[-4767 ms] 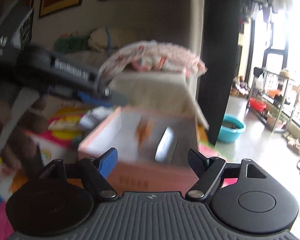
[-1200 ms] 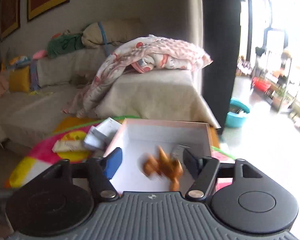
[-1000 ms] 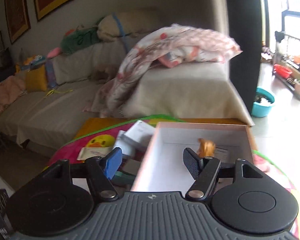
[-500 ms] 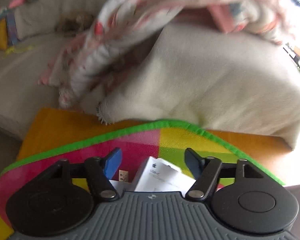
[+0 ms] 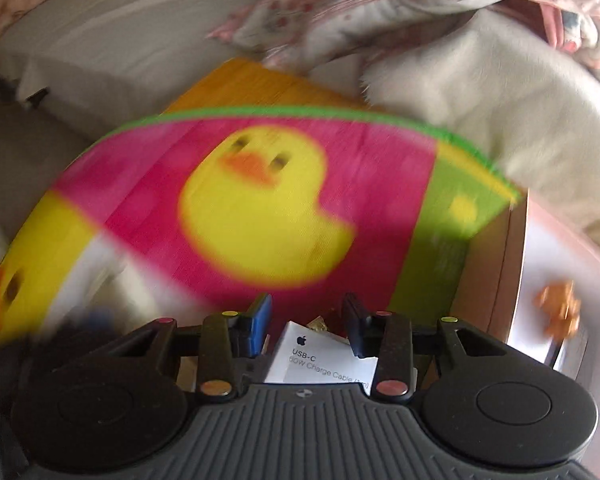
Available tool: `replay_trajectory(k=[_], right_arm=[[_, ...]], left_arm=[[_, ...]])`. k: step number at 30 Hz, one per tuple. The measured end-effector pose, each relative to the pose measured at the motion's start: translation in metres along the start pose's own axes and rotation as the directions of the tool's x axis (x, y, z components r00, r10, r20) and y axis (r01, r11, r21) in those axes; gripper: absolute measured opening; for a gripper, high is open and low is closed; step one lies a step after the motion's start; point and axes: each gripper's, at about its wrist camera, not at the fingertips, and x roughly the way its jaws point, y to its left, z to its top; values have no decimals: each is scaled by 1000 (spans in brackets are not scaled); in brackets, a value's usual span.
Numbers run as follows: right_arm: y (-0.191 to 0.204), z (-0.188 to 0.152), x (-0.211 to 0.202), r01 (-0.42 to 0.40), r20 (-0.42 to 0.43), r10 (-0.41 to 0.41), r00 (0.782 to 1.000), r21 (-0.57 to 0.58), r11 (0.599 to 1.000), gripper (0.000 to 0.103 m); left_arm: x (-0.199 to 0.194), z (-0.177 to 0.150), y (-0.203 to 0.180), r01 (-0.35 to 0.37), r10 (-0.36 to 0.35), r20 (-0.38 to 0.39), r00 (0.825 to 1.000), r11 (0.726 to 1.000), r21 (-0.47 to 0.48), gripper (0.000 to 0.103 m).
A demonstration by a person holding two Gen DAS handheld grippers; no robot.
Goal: Organize rigid objects
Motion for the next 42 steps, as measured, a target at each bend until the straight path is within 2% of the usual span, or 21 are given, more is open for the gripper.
replay_trajectory(k=[3, 7, 10, 12, 15, 17, 18, 19, 21, 23, 26, 28, 29, 30, 31, 33, 34, 37, 40, 41, 42], right_arm=[[2, -40, -21, -56, -1, 56, 998, 29, 998, 38], [8, -104, -52, -4, 81, 7, 997, -38, 999, 38], [5, -152, -76, 76, 198, -55, 979, -100, 992, 53], [-3, -179, -97, 104, 276, -73, 958, -100, 990, 68], [-33, -206, -128, 72, 368, -69, 927, 6, 997, 72], [-60, -217, -144, 79, 424, -122, 897, 117, 990, 75], [-76, -220, -149, 89, 446, -163, 880, 182, 979, 78], [-93, -221, -152, 97, 462, -207, 863, 250, 963, 78], [-130, -221, -152, 94, 464, -282, 840, 388, 917, 78], [-168, -216, -140, 52, 438, -311, 843, 510, 859, 78], [-209, -202, -113, -41, 410, -256, 876, 591, 806, 78], [-216, -188, -96, -112, 403, -169, 900, 587, 802, 73], [-212, -183, -92, -112, 396, -169, 903, 595, 796, 76], [-205, -176, -87, -111, 395, -162, 904, 582, 805, 77], [-199, -170, -86, -130, 401, -123, 908, 547, 827, 77], [-184, -166, -88, -197, 424, -25, 905, 472, 859, 73], [-176, -169, -94, -188, 426, -27, 904, 456, 870, 73], [-164, -207, -130, -105, 412, -87, 907, 421, 901, 73], [-152, -281, -169, -142, 375, -30, 927, 423, 895, 72], [-144, -303, -178, -154, 360, -12, 933, 429, 890, 71], [-135, -324, -185, -168, 348, 8, 937, 431, 887, 64]], left_arm=[[1, 2, 4, 9, -10, -29, 1000, 1000, -28, 24], [4, -7, -14, 8, -2, -93, 996, 998, 69, 23], [7, -24, -35, 38, -17, -152, 988, 990, 136, 23], [14, -36, -50, 72, -37, -207, 978, 984, 164, 24], [28, -52, -74, 135, -63, -303, 951, 966, 222, 25], [33, -59, -88, 176, -69, -364, 929, 947, 269, 25], [32, -60, -93, 185, -66, -370, 927, 937, 296, 25], [28, -60, -97, 180, -54, -358, 932, 927, 328, 25], [14, -53, -102, 139, -13, -304, 953, 907, 397, 26], [-2, -42, -100, 90, 25, -258, 966, 902, 423, 26], [-23, -32, -91, 61, 58, -264, 963, 906, 420, 26], [-34, -37, -87, 47, 87, -290, 953, 904, 425, 27], [-37, -40, -85, 42, 98, -300, 949, 902, 430, 28], [-42, -43, -85, 47, 97, -306, 947, 901, 432, 34], [-42, -46, -86, 50, 99, -313, 945, 899, 436, 36], [-44, -51, -90, 58, 95, -312, 945, 892, 448, 37], [-45, -53, -92, 56, 95, -302, 948, 887, 457, 37], [-49, -57, -94, 64, 78, -281, 957, 883, 464, 37], [-49, -61, -95, 85, 49, -275, 960, 886, 456, 37], [-50, -63, -96, 84, 46, -266, 963, 885, 458, 37], [-49, -64, -96, 82, 44, -257, 966, 884, 460, 37]])
